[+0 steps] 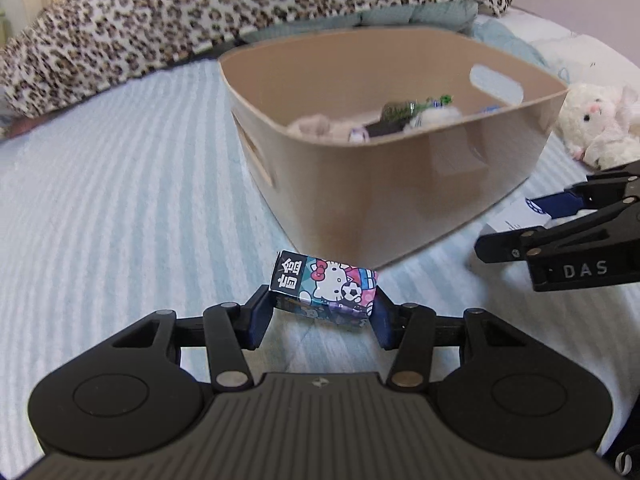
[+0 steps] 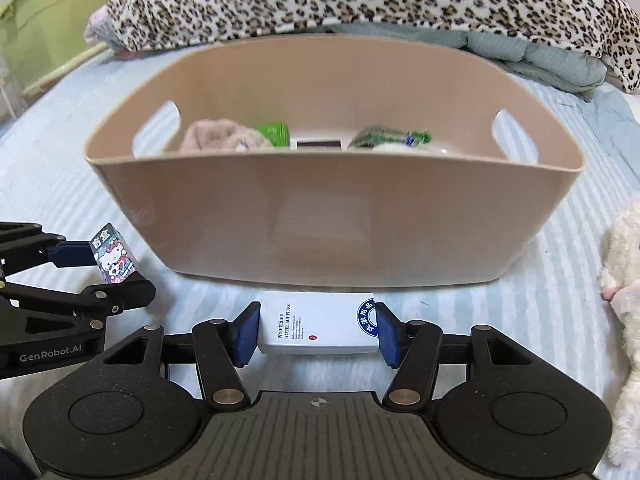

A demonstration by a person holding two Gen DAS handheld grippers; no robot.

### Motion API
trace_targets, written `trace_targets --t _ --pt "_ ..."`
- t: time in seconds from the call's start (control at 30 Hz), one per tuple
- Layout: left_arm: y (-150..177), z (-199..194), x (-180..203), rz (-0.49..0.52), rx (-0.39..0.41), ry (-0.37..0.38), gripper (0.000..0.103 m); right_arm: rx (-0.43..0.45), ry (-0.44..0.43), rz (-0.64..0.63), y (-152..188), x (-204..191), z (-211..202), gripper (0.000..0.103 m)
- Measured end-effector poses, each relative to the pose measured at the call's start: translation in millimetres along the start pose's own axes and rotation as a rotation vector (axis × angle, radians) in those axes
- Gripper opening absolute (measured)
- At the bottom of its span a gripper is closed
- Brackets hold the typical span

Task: Organize objects
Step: 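Grasp the Hello Kitty juice box with the left tool while the right tool grasps the white card box, then lower both boxes into the basket and open both tools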

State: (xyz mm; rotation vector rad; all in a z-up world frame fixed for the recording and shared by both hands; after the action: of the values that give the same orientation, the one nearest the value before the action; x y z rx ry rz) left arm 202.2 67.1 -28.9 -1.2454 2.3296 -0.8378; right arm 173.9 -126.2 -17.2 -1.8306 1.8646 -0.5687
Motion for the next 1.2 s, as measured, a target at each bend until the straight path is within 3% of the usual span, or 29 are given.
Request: trace_targets --t 0.27,0.5,0.7,0.87,0.97,1.03,1.2 --pt "-7.1 -46.3 10.2 -0.039 0.098 -0.057 0.053 0.081 -0.046 0.035 -4.1 4.6 -44.3 0.056" --pt "-25.4 -70.7 25.6 -0.082 0.211 -0.107 0.053 0.248 -0.063 0.056 -19.9 15.9 -95.9 0.056" --pt "-46.7 -76.4 37.2 -0.103 0.277 -0.133 0.053 0.355 -0.102 0.105 -33.0 27.9 -116.8 0.056" --pt "-71.0 -66.8 43.6 -0.124 0.304 -0.171 0.053 0.418 -0.124 0.153 -46.9 38.1 -119.4 0.056" --pt "-85.0 -52.4 46.0 -0.169 0.292 -0.139 0.053 0.446 -0.131 0.184 -55.2 42.7 -112.2 0.056" --pt "-92.1 -38.6 49.3 -0.173 0.272 -0.129 0.053 0.465 -0.101 0.178 -59.8 42.5 -104.5 0.056" --pt "-105.2 2.3 56.8 -0.166 0.224 -0.185 0.053 0.479 -0.025 0.156 -68.6 46.2 -78.1 0.056"
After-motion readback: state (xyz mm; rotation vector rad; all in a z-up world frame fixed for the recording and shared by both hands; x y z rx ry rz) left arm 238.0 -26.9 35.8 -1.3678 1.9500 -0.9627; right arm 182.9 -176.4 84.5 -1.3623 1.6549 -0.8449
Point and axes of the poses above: each gripper's, at about its wrist camera, not at the fingertips, and z roughly the way its jaws point, x to its right, y to its underside, the point moved 1 cm from there along z, roughly the way its jaws point, and after that the axes turned 2 degrees about y, right-handed, at the moved point
